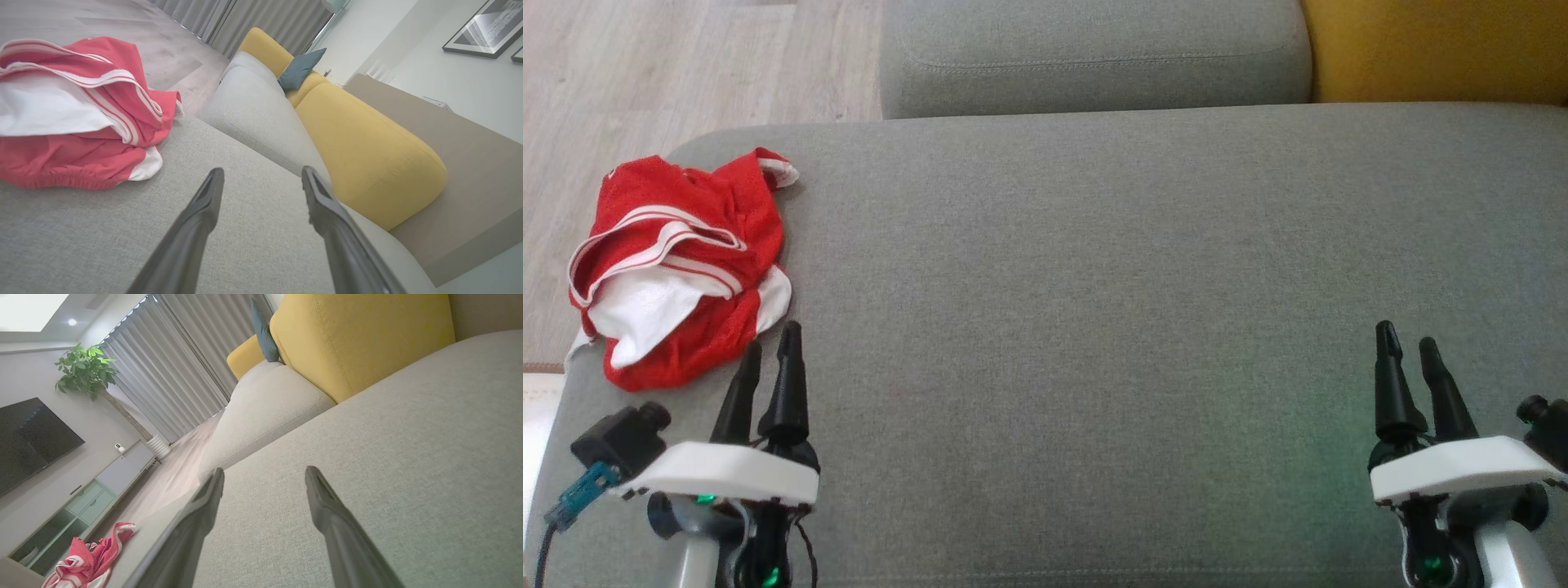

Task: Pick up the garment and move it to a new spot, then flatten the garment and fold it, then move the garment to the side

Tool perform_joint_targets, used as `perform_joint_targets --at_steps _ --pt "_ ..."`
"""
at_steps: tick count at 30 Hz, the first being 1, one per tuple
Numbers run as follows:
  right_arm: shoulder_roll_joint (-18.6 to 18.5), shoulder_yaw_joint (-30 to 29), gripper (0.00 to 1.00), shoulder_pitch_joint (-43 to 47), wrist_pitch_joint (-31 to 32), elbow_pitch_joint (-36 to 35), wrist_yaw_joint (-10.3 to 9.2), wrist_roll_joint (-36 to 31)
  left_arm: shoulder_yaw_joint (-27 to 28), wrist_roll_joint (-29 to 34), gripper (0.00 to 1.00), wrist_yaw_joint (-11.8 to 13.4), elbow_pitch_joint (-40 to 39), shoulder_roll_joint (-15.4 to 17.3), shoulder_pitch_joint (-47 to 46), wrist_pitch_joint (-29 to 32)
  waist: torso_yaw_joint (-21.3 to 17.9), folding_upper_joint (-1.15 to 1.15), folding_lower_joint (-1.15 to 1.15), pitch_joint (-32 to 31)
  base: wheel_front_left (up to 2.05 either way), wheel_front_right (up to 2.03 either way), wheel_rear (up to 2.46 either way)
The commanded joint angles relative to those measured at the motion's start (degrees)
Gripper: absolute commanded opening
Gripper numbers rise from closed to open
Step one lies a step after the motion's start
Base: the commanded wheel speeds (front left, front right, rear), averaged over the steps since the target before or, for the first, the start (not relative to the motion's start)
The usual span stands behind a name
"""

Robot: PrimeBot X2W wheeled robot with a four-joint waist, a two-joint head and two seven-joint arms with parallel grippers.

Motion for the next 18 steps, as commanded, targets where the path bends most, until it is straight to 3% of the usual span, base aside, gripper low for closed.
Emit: perform_joint_targets --at_steps 1,18 --pt "-0.84 1.03 1.00 -3.11 -0.97 -2.55 -0.03 -1.92 0.63 1.58 1.00 -0.21 -2.09 1.06 -3.61 -0.60 0.04 0.00 0.00 0.01 0.00 0.00 0.00" --pt "-0.32 1.77 1.00 -2.71 -2.46 -3.14 -0.03 -14.85 -1.17 14.39 1.00 -0.20 -1.21 1.89 -4.81 -3.45 0.05 0.00 0.00 -0.15 0.00 0.00 0.00"
